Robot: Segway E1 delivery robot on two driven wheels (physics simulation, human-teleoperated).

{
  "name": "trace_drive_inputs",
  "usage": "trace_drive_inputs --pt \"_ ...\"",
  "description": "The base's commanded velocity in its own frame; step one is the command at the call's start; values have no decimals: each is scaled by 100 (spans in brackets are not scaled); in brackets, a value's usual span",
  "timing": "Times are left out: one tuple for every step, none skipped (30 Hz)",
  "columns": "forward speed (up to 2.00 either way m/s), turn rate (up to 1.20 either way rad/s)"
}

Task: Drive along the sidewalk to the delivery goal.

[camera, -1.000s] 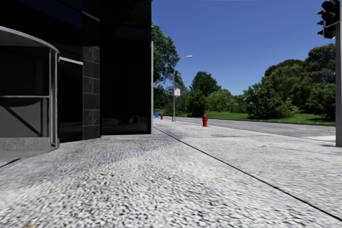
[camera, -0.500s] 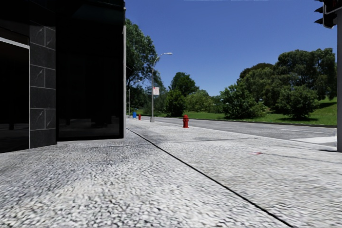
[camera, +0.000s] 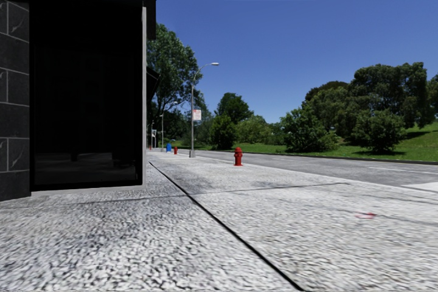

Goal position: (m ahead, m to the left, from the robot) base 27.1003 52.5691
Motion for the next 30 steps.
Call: trace_drive_inputs --pt "200 0" --pt "200 0" --pt "200 0" --pt "200 0" --pt "200 0" --pt "200 0" --pt "200 0" --pt "200 0" --pt "200 0" --pt "200 0" --pt "200 0" --pt "200 0" --pt "200 0" --pt "200 0" --pt "200 0" --pt "200 0" --pt "200 0" --pt "200 0" --pt "200 0" --pt "200 0" --pt "200 0" --pt "200 0" --pt "200 0" --pt "200 0" --pt "200 0" --pt "200 0" --pt "200 0" --pt "200 0" --pt "200 0" --pt "200 0"
